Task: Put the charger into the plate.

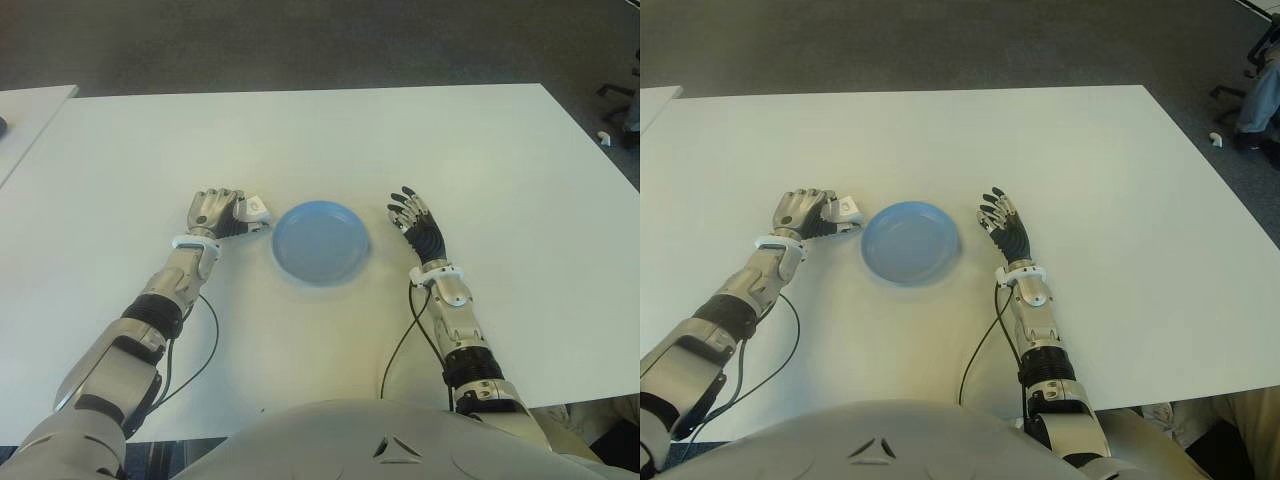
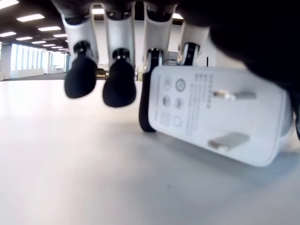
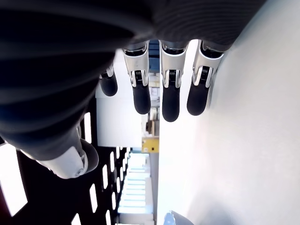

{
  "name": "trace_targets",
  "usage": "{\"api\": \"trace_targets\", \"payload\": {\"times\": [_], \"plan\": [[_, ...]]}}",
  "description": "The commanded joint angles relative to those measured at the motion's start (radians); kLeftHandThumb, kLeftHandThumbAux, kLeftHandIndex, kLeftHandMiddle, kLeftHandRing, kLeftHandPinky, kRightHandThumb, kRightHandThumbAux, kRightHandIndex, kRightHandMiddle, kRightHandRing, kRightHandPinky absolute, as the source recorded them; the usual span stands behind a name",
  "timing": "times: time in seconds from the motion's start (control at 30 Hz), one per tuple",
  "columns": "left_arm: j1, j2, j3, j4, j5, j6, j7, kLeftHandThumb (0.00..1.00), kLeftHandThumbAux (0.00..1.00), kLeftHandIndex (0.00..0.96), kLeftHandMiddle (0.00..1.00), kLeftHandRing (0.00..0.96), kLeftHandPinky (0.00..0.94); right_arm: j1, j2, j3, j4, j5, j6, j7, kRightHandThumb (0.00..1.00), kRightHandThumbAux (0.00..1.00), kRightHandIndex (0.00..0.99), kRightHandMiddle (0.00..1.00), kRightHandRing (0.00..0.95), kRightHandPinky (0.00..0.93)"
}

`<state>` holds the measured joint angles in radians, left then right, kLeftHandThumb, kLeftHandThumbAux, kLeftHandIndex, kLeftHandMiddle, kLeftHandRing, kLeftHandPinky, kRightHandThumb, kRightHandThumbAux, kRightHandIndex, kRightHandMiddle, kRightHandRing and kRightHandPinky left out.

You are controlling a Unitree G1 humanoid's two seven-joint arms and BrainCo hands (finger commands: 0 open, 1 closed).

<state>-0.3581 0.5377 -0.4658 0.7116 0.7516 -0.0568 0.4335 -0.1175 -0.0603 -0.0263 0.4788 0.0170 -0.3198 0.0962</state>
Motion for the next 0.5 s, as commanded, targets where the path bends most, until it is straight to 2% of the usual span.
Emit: {"api": "trace_targets", "payload": {"times": [0.03, 0.3, 0.5], "plan": [[0.030, 0.013, 0.021, -0.028, -0.014, -0.026, -0.023, 0.749, 0.688, 0.445, 0.795, 0.792, 0.748, 0.012, 0.003, 0.000, 0.038, 0.001, 0.009, 0.003, 0.000, 0.603, 0.010, 0.178, 0.194, 0.185], [0.042, 0.024, 0.045, -0.050, -0.012, -0.065, -0.016, 0.751, 0.689, 0.445, 0.802, 0.800, 0.754, 0.007, 0.005, -0.001, 0.050, 0.003, -0.004, 0.004, 0.000, 0.589, 0.003, 0.178, 0.193, 0.188], [0.046, 0.036, 0.073, -0.093, -0.021, -0.086, -0.020, 0.751, 0.690, 0.445, 0.818, 0.817, 0.796, 0.006, 0.004, -0.001, 0.052, 0.009, -0.009, 0.014, 0.000, 0.587, 0.002, 0.181, 0.196, 0.191]]}}
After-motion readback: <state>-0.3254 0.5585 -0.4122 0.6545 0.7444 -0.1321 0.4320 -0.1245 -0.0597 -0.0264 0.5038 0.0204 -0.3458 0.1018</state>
